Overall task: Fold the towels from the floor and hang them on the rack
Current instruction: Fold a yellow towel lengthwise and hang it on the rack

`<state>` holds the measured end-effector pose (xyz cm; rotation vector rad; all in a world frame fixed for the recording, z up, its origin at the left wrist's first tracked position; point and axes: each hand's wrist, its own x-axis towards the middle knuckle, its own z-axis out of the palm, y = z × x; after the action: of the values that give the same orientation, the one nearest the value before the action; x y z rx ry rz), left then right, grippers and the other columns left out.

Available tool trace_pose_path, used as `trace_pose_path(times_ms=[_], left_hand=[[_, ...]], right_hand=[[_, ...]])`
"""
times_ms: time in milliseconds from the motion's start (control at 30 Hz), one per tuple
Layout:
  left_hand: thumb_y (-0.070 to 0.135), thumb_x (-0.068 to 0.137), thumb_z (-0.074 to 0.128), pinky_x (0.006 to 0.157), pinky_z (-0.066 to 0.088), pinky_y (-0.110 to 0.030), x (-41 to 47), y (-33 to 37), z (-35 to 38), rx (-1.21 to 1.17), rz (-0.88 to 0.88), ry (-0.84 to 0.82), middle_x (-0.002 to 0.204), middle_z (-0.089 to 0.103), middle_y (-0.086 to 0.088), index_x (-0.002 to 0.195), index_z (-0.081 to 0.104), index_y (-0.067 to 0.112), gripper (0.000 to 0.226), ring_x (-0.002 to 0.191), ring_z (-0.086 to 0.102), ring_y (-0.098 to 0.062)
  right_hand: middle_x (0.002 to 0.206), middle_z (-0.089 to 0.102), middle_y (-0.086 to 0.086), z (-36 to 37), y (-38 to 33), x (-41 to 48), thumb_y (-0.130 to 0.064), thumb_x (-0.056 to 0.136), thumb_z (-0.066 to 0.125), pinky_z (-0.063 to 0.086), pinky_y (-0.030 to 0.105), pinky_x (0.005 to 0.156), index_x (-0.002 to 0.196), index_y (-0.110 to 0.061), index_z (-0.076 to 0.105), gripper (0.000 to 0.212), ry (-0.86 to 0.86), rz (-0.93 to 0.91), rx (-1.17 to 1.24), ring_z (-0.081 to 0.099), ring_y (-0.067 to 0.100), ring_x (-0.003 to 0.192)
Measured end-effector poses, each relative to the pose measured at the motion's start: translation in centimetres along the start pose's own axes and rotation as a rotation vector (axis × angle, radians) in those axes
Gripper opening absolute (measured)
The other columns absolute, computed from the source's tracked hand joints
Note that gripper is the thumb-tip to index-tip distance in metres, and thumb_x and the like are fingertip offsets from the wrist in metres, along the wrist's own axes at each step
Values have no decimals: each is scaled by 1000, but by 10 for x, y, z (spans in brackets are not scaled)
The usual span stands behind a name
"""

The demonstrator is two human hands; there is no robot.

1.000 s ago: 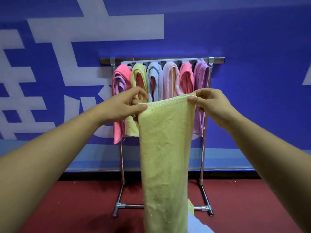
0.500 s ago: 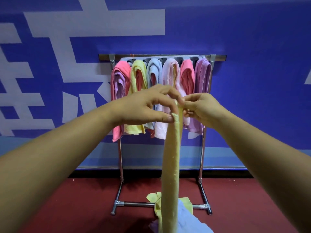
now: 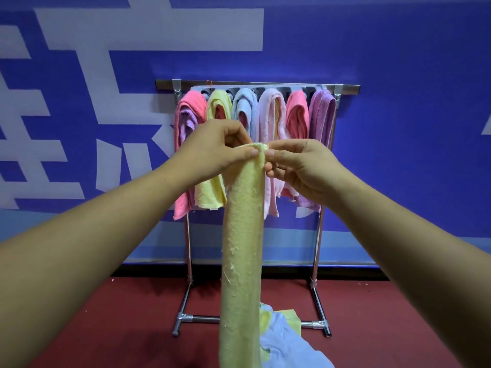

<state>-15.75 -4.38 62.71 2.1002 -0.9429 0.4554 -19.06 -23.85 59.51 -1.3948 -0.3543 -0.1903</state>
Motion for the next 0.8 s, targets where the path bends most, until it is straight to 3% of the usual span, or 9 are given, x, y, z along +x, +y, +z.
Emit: trace_pose_path(times_ms=[100,233,433,500,600,700,800], left_hand=[[31,83,77,79,56,-32,0,1,-4,-40,-25,15,84,74,1,90,72,17,16,85,70,-14],[31,83,78,79,56,-32,-2,1,-6,-59,-46,-14,84,74,-1,89,73,18,15,87,70,-18],[38,82,74,82,56,-29,-7,1,-8,-128,-111,-66,85,74,2,88,75,20,19,86,69,-8],[46,78,71,84,54,-32,-9,2,-11,-161,-112,-124,87,74,-1,87,76,21,27,87,68,-13],[62,70,67,86,43,-33,-11,-3,-13,105,-79,-194,103,60,-12,77,73,28,35,100,54,-29],[70,62,66,99,37,-31,-13,-7,-17,310,-77,-277,113,42,2,69,65,34,36,111,39,-16],[56,76,72,82,48,-38,-11,-12,-21,299,-75,-362,102,59,-7,79,69,17,39,92,55,-19]], right_hand=[[84,68,15,5,0,-1,0,96,56,57,25,75,106,12,66,18,-37,-20,43,62,18,73],[97,63,24,10,0,-5,-3,93,63,55,26,78,111,12,67,23,-125,-82,-135,59,25,84],[81,66,17,13,-2,-9,-5,90,69,51,25,65,103,11,70,20,-39,-127,-366,55,22,69],[77,66,14,11,-5,-10,-6,90,70,51,23,63,101,8,72,18,-13,-125,-392,56,18,65],[74,66,14,8,-8,-11,-6,90,70,50,25,64,95,3,73,11,0,-113,-412,56,18,64],[72,64,12,2,-8,-12,-8,90,71,47,32,69,92,2,72,10,-8,-100,-454,56,21,65],[72,64,14,-4,-5,-15,-9,90,71,49,35,69,92,3,72,12,-25,-71,-521,56,22,64]])
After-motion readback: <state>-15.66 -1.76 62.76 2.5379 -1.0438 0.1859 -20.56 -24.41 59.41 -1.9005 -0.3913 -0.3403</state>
